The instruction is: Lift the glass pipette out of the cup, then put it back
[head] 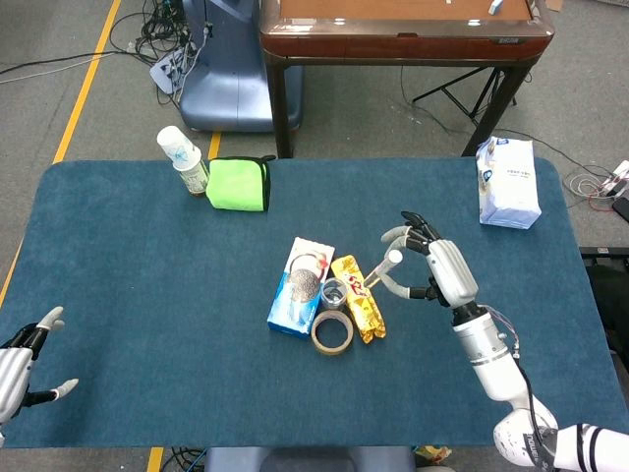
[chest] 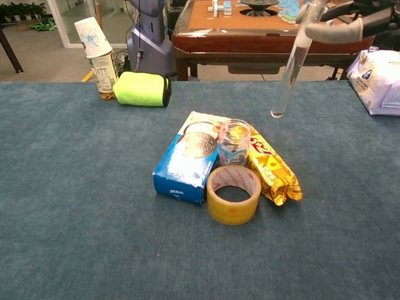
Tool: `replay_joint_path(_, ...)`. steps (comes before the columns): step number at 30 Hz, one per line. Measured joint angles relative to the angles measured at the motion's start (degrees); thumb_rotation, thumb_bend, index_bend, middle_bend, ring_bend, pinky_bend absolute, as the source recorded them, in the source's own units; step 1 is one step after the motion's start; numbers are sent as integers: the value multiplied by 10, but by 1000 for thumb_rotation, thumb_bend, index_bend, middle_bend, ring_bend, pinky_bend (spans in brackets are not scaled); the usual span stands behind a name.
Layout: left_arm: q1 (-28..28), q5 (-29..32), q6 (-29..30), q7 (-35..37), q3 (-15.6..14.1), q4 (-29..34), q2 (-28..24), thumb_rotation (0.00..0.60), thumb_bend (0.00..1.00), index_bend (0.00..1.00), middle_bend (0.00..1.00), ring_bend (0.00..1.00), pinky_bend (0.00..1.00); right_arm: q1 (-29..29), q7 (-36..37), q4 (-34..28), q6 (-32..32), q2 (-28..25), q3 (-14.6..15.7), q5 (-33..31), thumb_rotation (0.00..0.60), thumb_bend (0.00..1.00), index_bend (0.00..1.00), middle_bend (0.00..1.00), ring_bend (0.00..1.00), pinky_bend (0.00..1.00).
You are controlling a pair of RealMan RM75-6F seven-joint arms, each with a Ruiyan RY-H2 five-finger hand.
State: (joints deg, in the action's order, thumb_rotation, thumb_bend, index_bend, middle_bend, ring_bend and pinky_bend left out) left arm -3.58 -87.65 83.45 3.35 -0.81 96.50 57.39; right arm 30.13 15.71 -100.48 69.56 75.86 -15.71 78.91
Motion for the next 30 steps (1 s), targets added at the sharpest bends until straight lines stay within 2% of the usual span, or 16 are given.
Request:
replay_joint_path(8,3,2,6,15,2,-2,-5,600,86,46,248,189,380,30,8,29,-14,39,-19,-13,600,565,612,354,99,156)
replay_joint_path(20,6,3,8,23,2,-2,-10,600,86,46,248,189,380,65,-7,70,-36,95,-22,-24,600,564,612,354,99,156)
replay_joint_path(30,8,0,14,31,3,-2,-13,600,86,46,248,189,380,76,-17,93,-48,120,-16,-34,600,565,612,354,99,156)
